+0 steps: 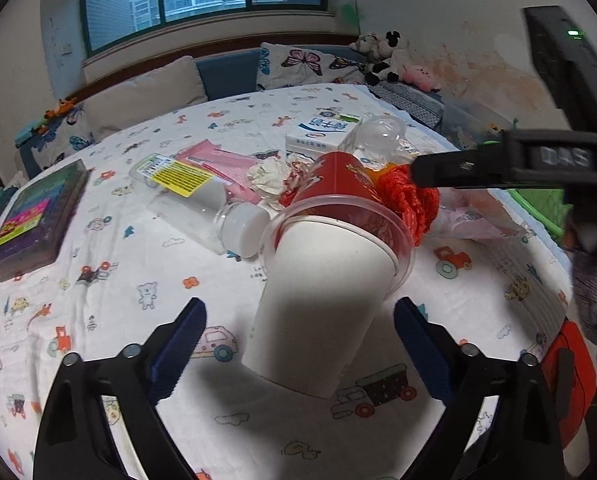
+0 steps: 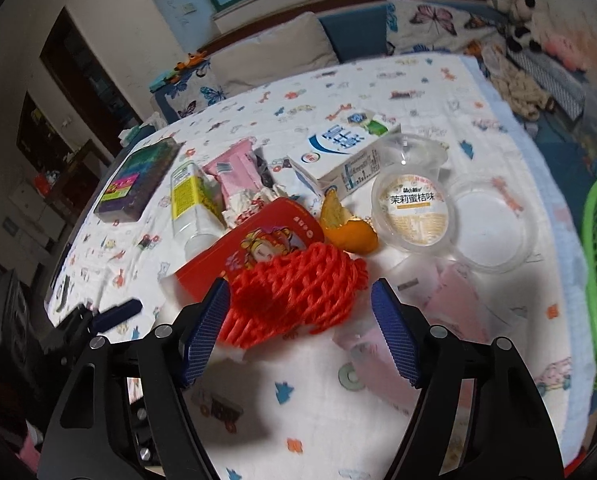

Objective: Collect trash
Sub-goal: 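Grasp the red mesh net with the right tool while the left tool grasps the white paper cup, then carry the red net and white cup to the green basket and release both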

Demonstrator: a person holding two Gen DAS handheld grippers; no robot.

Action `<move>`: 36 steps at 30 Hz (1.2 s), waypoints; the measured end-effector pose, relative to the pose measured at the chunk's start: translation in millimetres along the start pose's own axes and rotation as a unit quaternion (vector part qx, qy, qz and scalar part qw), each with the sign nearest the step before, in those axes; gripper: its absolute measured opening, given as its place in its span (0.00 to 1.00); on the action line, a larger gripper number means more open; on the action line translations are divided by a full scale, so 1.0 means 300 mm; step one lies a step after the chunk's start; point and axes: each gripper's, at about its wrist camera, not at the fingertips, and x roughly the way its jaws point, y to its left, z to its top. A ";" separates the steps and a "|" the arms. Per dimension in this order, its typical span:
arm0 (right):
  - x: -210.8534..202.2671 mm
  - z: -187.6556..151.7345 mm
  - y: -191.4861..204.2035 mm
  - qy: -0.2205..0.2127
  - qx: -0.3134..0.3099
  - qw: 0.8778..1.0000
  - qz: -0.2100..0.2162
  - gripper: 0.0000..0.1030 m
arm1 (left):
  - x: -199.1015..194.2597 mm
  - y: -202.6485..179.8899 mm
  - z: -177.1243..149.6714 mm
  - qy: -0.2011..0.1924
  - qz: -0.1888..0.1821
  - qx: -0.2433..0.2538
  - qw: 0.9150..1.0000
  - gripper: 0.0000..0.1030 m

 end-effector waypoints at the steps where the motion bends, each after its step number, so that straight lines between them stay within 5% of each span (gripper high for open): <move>1: 0.014 0.006 -0.006 0.004 0.006 1.000 0.004 0.70 | 0.005 0.003 0.000 0.003 -0.003 -0.002 1.000 0.84; 7: 0.072 0.013 -0.043 0.028 0.039 0.998 0.031 0.67 | 0.029 0.011 -0.002 0.013 -0.026 -0.003 1.000 0.77; 17: 0.050 -0.002 -0.060 0.022 0.044 0.998 0.047 0.36 | 0.054 0.020 -0.005 0.023 -0.045 -0.005 0.999 0.65; 36: -0.197 -0.029 -0.062 -0.058 0.030 0.996 0.054 0.31 | -0.155 0.003 -0.033 -0.020 -0.052 -0.010 0.998 0.63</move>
